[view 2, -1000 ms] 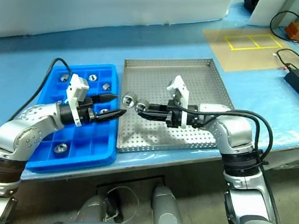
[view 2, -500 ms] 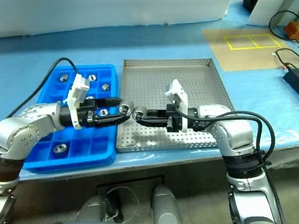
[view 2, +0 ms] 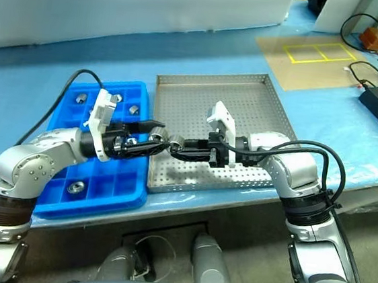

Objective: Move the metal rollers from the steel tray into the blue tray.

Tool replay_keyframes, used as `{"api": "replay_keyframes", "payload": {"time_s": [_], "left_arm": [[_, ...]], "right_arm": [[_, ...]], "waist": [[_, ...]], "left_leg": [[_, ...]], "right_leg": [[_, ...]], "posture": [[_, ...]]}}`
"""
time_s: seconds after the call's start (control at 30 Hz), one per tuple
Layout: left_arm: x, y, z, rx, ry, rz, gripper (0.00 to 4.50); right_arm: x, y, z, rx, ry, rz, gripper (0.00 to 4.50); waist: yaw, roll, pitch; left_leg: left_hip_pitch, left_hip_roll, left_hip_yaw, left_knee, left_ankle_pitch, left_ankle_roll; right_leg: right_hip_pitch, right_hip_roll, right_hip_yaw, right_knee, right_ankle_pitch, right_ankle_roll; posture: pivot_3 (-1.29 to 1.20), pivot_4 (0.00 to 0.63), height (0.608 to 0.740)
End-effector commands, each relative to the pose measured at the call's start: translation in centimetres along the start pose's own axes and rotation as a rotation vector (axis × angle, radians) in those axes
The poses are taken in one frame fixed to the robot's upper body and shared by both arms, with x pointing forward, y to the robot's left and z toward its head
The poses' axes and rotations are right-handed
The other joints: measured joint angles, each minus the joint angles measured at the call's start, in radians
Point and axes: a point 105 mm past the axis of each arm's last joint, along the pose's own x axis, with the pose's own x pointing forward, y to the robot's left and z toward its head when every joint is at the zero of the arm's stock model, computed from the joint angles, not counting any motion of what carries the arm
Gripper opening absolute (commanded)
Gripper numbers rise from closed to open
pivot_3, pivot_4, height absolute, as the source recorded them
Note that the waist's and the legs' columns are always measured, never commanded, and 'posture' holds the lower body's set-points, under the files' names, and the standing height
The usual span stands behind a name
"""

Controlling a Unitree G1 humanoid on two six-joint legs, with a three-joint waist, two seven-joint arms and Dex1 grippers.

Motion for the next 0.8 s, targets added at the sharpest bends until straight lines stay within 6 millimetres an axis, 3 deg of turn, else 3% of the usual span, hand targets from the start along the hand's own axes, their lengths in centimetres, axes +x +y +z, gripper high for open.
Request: {"api": "replay_keyframes", "payload": {"time_s": [0.03, 0.3, 0.4, 0.5, 0.6, 0.77, 0.8], "left_arm": [[-0.2, -0.4, 0.8, 0.036, -0.008, -0.008, 4.19], [0.0, 0.1, 0.2, 0.007, 0.006, 0.017, 4.19], [0.0, 0.2, 0.4, 0.005, -0.007, 0.027, 3.61], [0.0, 0.9, 0.5, 0.018, -0.012, 0.074, 2.57], [0.1, 0.8, 0.4, 0.009, -0.015, 0.063, 2.57], [0.1, 0.9, 0.3, 0.008, -0.024, 0.076, 1.46], [0.2, 0.9, 0.3, 0.0, -0.026, 0.066, 1.46]], "right_arm": [[-0.2, 0.2, 0.8, -0.048, -0.014, 0.0, 0.69], [-0.2, -0.4, 0.9, -0.053, -0.012, -0.025, 0.69], [-0.2, -0.5, 0.9, -0.054, -0.012, -0.032, 0.69], [-0.1, -0.7, 0.9, -0.054, -0.014, -0.036, 0.69], [-0.1, -0.8, 1.0, -0.055, -0.016, -0.039, 0.69], [-0.1, -0.9, 1.1, -0.053, -0.02, -0.046, 0.69], [-0.1, -1.0, 1.1, -0.053, -0.021, -0.047, 0.69]], "waist": [[0.0, 0.0, 0.0], [0.0, 0.0, 0.0], [0.0, 0.0, 0.0], [0.0, 0.0, 0.0], [0.0, 0.0, 0.0], [0.0, 0.0, 0.0], [0.001, 0.0, 0.0]], "left_leg": [[0.0, 0.0, 0.0, 0.0, 0.0, 0.0], [0.0, 0.0, 0.0, 0.0, 0.0, 0.0], [0.0, 0.0, 0.0, 0.0, 0.0, 0.0], [0.0, 0.0, 0.0, 0.0, 0.0, 0.0], [0.0, 0.0, 0.0, 0.0, 0.0, 0.0], [0.0, 0.0, 0.0, 0.0, 0.0, 0.0], [0.0, 0.0, 0.0, 0.0, 0.0, 0.0]], "right_leg": [[0.0, 0.0, 0.0, 0.0, 0.0, 0.0], [0.0, 0.0, 0.0, 0.0, -0.001, 0.001], [0.0, 0.0, 0.0, 0.0, -0.001, 0.001], [0.0, 0.0, 0.0, 0.0, -0.001, 0.001], [0.0, 0.0, 0.0, 0.0, 0.0, 0.001], [0.0, 0.0, 0.0, 0.0, 0.0, 0.001], [0.0, 0.0, 0.0, 0.0, 0.0, 0.001]], "posture": [[-0.6, 0.15, 0.74], [-0.6, 0.15, 0.74], [-0.59, 0.15, 0.74], [-0.59, 0.15, 0.74], [-0.59, 0.15, 0.74], [-0.59, 0.15, 0.74], [-0.59, 0.15, 0.74]]}}
